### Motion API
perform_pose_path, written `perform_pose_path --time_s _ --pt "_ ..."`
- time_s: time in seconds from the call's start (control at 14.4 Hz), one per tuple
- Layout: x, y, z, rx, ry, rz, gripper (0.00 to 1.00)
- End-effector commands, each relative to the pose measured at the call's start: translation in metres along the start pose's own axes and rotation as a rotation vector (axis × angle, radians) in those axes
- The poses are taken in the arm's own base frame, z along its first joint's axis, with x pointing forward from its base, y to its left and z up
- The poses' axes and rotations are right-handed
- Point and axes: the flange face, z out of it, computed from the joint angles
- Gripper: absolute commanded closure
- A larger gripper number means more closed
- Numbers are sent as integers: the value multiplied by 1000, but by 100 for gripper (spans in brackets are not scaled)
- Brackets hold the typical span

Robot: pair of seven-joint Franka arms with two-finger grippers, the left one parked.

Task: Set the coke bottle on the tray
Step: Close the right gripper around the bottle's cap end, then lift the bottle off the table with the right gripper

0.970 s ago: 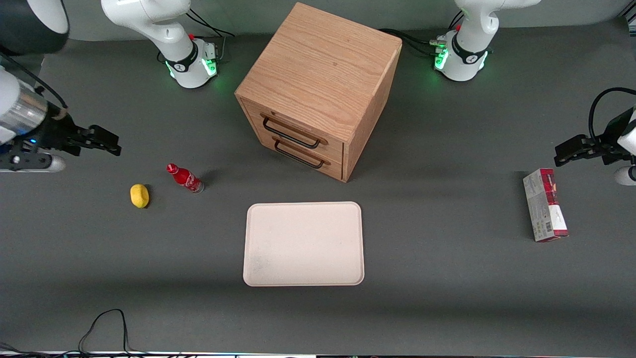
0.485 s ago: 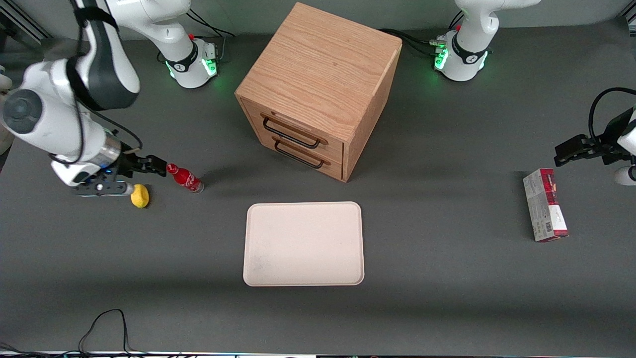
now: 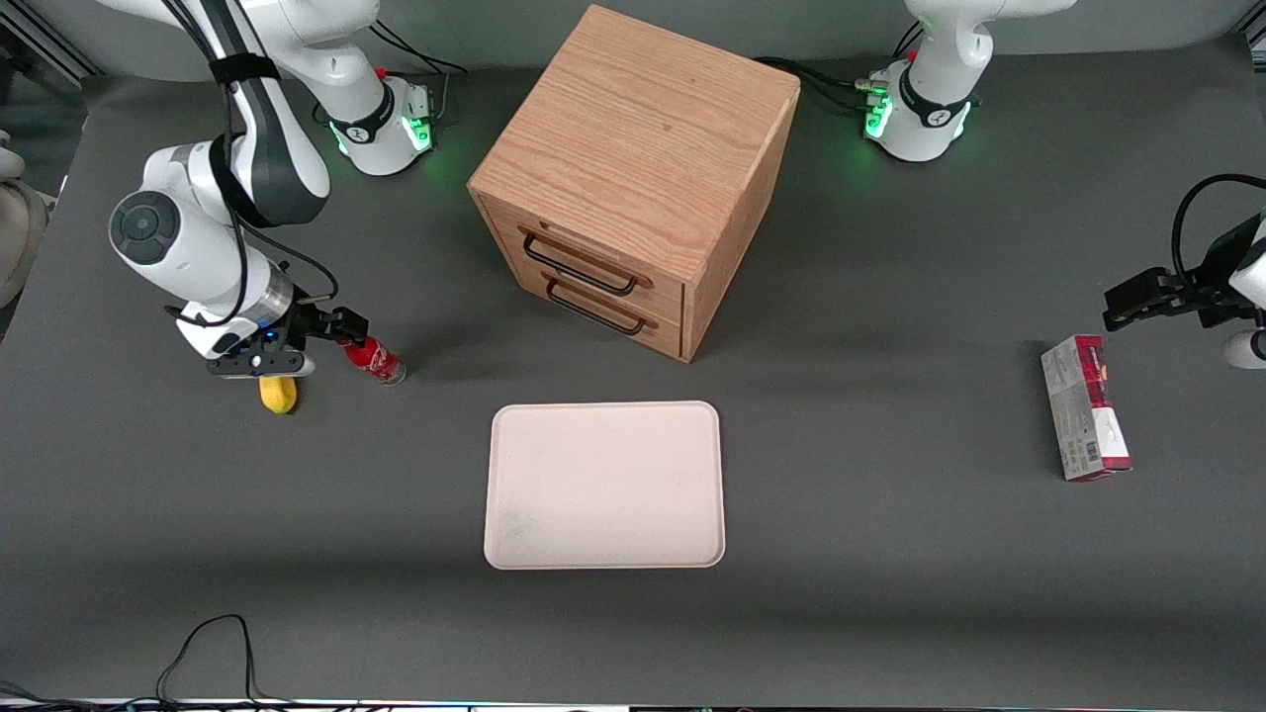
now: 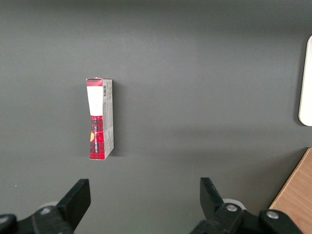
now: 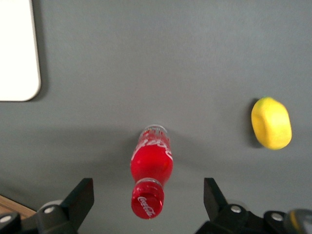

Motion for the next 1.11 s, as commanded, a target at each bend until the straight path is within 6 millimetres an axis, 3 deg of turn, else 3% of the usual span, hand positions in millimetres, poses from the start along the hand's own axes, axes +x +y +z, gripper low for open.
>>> perform_pose_path --time_s 0.0,0.21,0.28,0.35,0.49,0.55,0.9,1.04 --pt "-19 2 14 23 28 -7 0" --pt "-19 1 17 21 28 -10 1" --pt "-19 1 18 22 26 -9 17" --pt "-20 1 18 22 25 -9 45" --pt "-20 1 18 21 22 -8 93" --pt "-20 2 18 20 17 -8 100" --pt "-16 2 11 24 32 12 100" --pt "-1 2 -17 27 38 15 100"
